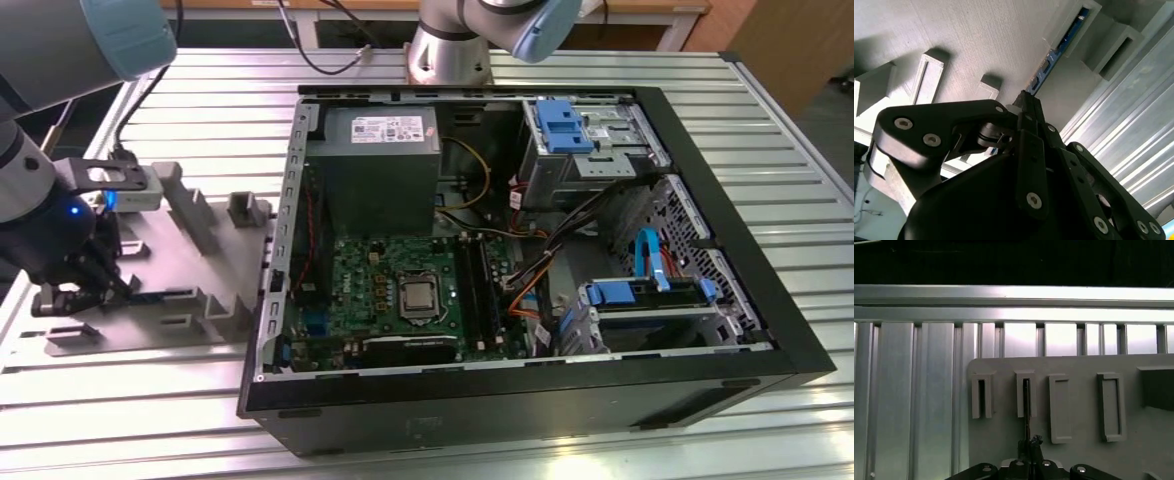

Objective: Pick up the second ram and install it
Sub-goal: 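Pick up the second ram and move it above second insertion slot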

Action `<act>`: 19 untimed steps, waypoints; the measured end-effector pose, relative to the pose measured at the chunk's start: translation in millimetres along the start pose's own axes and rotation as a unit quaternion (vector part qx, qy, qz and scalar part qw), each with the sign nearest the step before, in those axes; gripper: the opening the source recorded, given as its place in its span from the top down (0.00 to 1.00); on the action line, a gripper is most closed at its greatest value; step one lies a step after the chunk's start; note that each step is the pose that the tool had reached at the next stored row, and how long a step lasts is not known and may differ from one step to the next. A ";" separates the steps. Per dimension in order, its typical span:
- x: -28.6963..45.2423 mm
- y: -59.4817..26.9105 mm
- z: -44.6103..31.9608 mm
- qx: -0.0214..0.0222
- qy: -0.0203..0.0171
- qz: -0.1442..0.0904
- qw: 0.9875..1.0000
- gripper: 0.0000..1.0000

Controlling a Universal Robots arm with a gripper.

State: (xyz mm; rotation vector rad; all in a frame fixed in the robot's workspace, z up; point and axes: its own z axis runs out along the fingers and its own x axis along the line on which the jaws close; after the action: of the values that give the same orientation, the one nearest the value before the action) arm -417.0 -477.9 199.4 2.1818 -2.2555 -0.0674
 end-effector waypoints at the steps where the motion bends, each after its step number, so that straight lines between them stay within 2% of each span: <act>1: 0.0 0.0 0.1 0.000 0.000 0.008 1.000 0.88; 7: 0.0 0.0 0.1 0.000 0.000 0.008 1.000 0.88; 10: -0.1 0.1 -3.4 0.000 0.000 0.007 1.000 0.88; 19: -0.1 0.1 -3.6 0.000 0.000 0.006 1.000 0.88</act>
State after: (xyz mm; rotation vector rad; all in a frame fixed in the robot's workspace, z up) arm -417.0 -477.9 203.0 2.1680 -2.2695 -0.0675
